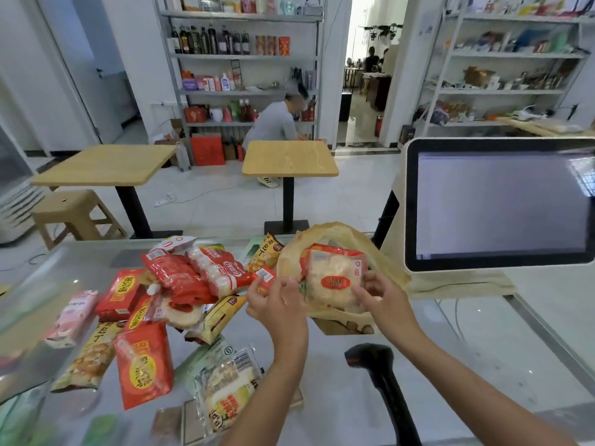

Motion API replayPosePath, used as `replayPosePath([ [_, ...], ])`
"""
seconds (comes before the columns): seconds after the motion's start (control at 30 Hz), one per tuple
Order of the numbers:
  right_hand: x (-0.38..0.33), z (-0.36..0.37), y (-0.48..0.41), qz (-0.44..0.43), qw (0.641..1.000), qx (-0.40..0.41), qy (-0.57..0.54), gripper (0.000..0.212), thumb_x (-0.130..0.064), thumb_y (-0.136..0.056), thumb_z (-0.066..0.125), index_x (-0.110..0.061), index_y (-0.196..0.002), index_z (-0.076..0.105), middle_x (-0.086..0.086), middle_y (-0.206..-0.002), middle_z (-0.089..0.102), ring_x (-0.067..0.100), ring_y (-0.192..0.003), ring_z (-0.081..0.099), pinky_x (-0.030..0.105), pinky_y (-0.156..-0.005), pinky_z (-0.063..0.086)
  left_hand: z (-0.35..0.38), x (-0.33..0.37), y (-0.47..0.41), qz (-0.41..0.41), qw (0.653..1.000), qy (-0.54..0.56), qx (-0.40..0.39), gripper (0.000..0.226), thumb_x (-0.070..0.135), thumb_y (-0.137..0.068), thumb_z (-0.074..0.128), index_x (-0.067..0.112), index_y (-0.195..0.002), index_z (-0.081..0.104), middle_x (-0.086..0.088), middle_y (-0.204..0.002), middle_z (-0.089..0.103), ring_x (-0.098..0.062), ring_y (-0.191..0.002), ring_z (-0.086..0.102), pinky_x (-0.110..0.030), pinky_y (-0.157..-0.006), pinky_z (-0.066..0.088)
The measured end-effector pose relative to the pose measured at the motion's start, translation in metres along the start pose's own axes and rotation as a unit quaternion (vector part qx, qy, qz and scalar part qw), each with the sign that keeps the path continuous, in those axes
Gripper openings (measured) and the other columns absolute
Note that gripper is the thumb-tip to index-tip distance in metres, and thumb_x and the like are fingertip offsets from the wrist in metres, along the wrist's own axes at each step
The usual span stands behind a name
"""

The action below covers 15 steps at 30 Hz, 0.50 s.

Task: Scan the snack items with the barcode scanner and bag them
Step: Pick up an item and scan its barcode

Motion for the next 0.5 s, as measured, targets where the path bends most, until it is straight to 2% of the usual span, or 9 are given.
replayPosePath([
  [0.07,-0.007,-0.011,-0.007,-0.034,0.996,0.065,0.05,0.011,-0.025,-0.093,0.06,-0.021,-0.103,0.055,-0.009,-0.091,0.065,0.01,-0.087,0.063,0.026,-0.075,0.051,0.001,-0.003,-0.006,-0.027,0.998,-0.062,0.005,0.018,0.025,-0.094,0.052,0.018,-0.084,0.065,-0.005,-0.141,0.033,-0.026,-0.127,0.024,-0.04,-0.102,0.029],
  [0.1,-0.006,-0.012,-0.011,-0.038,0.995,0.07,0.064,0.014,-0.026,-0.095,0.058,-0.022,-0.108,0.055,-0.008,-0.093,0.065,0.01,-0.088,0.063,0.029,-0.076,0.052,0.005,-0.004,-0.008,-0.029,0.996,-0.08,-0.017,0.019,0.023,-0.096,0.049,0.018,-0.09,0.066,-0.007,-0.137,0.04,-0.026,-0.127,0.029,-0.04,-0.105,0.027],
  [0.2,0.001,0.005,-0.026,-0.01,0.994,0.009,0.106,0.025,-0.024,-0.096,0.056,-0.017,-0.119,0.059,-0.003,-0.099,0.065,0.015,-0.091,0.062,0.032,-0.078,0.053,0.015,-0.005,-0.005,-0.024,0.997,-0.016,-0.073,0.024,0.016,-0.099,0.043,0.019,-0.113,0.063,-0.002,-0.123,0.055,-0.018,-0.118,0.047,-0.035,-0.105,0.037],
  [0.3,0.001,0.029,-0.037,-0.01,0.985,-0.053,0.161,0.03,-0.025,-0.094,0.058,-0.017,-0.122,0.062,0.002,-0.107,0.068,0.019,-0.095,0.064,0.039,-0.083,0.054,0.014,0.011,-0.001,0.017,0.997,-0.001,-0.076,0.03,0.007,-0.098,0.044,0.015,-0.122,0.059,0.006,-0.12,0.051,-0.009,-0.118,0.044,-0.02,-0.094,0.035],
  [0.33,-0.001,0.038,-0.04,-0.012,0.983,-0.072,0.169,0.026,-0.026,-0.094,0.058,-0.02,-0.118,0.065,0.002,-0.105,0.069,0.02,-0.093,0.065,0.04,-0.083,0.055,0.014,0.017,0.0,0.033,0.996,-0.005,-0.08,0.032,0.003,-0.097,0.044,0.015,-0.123,0.058,0.008,-0.119,0.049,-0.007,-0.118,0.042,-0.018,-0.094,0.034],
  [0.4,-0.003,0.054,-0.041,-0.026,0.97,-0.108,0.214,0.012,-0.026,-0.094,0.055,-0.029,-0.089,0.066,-0.003,-0.087,0.068,0.022,-0.083,0.066,0.037,-0.071,0.054,0.015,0.021,-0.001,0.052,0.994,-0.018,-0.094,0.039,-0.005,-0.094,0.045,0.016,-0.124,0.058,0.007,-0.123,0.05,-0.006,-0.119,0.042,-0.013,-0.092,0.034],
  [0.47,-0.003,0.061,-0.042,-0.054,0.952,-0.101,0.284,0.027,-0.027,-0.094,0.053,-0.031,-0.067,0.053,-0.005,-0.07,0.059,0.022,-0.076,0.063,0.031,-0.058,0.043,0.014,0.021,-0.002,0.07,0.99,-0.034,-0.116,0.041,-0.006,-0.092,0.046,0.018,-0.123,0.058,0.004,-0.129,0.05,-0.009,-0.122,0.044,-0.006,-0.086,0.036],
  [0.5,-0.003,0.058,-0.041,-0.056,0.948,-0.085,0.302,0.026,-0.03,-0.093,0.053,-0.028,-0.068,0.054,-0.005,-0.072,0.058,0.022,-0.077,0.062,0.03,-0.057,0.042,0.012,0.021,-0.002,0.087,0.987,-0.038,-0.127,0.04,-0.003,-0.092,0.048,0.02,-0.123,0.059,0.004,-0.131,0.049,-0.01,-0.123,0.044,-0.004,-0.082,0.038],
])
Point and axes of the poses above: each hand's wrist, its own y-axis away from the middle knuckle, its own z-axis out of the palm, x = y × z, the point moved 9 cm from there along -y, towards the middle knuckle
